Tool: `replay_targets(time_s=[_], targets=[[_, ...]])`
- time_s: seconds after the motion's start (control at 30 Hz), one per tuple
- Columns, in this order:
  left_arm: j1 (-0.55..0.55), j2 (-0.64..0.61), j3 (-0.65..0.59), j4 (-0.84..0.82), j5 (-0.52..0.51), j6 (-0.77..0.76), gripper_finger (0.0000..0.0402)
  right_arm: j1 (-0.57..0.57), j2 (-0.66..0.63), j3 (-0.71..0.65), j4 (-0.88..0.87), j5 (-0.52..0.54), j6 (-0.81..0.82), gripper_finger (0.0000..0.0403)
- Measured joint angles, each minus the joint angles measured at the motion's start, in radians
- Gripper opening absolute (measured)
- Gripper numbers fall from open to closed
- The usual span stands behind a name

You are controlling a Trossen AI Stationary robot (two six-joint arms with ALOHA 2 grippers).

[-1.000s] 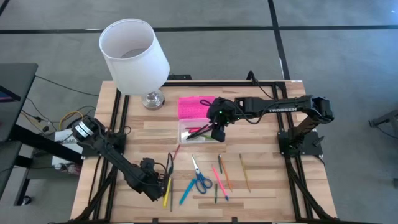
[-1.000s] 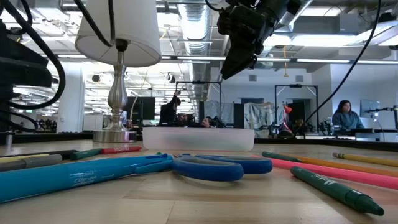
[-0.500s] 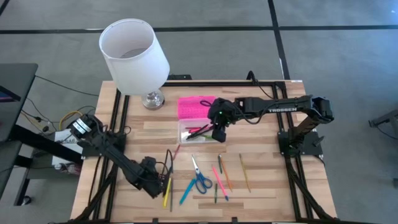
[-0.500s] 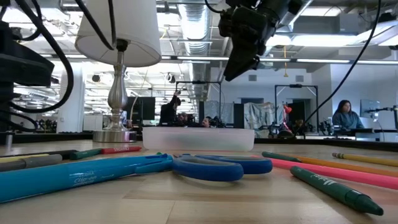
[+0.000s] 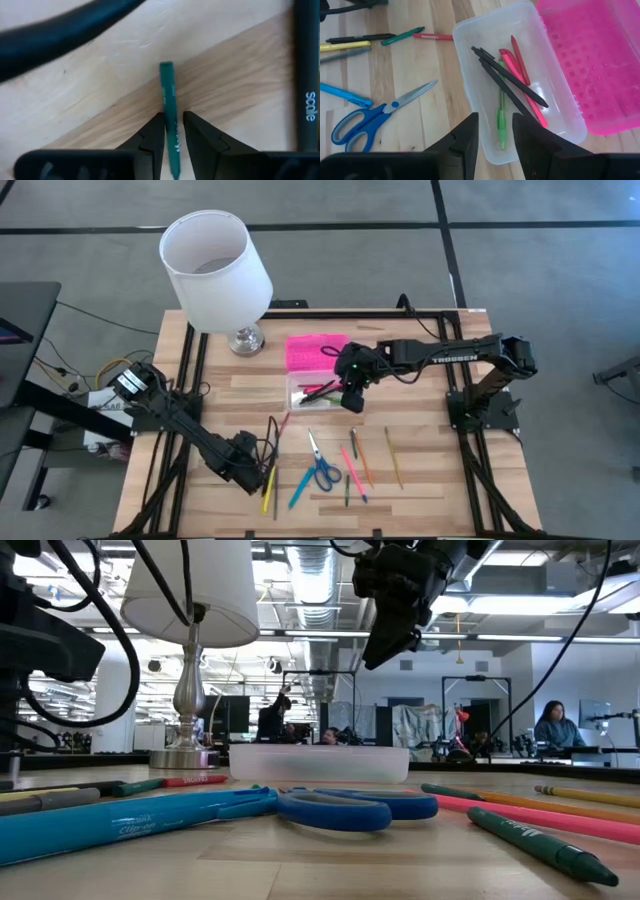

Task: Pick & place school supplies into a supply box
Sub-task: Put the green crayon into the supply box

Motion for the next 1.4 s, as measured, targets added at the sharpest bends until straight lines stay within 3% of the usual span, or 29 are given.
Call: replay_targets(time_s=[0.53,0.83,1.4], targets=[[0.001,0.000,0.000,-0.001,0.011,0.426,0.0035,0.045,0.000,0.000,0.000,0.002,0.002,0.0111],[-0.019,0.000,0.000,-0.005,-0.048,0.701,0.0032,0.054,0.000,0.000,0.000,0.002,0.027,0.0111],[-0.020,-0.030,0.022,-0.041,-0.090,0.687,0.0031,0.098,0.000,0.000,0.000,0.006,0.054,0.0111]])
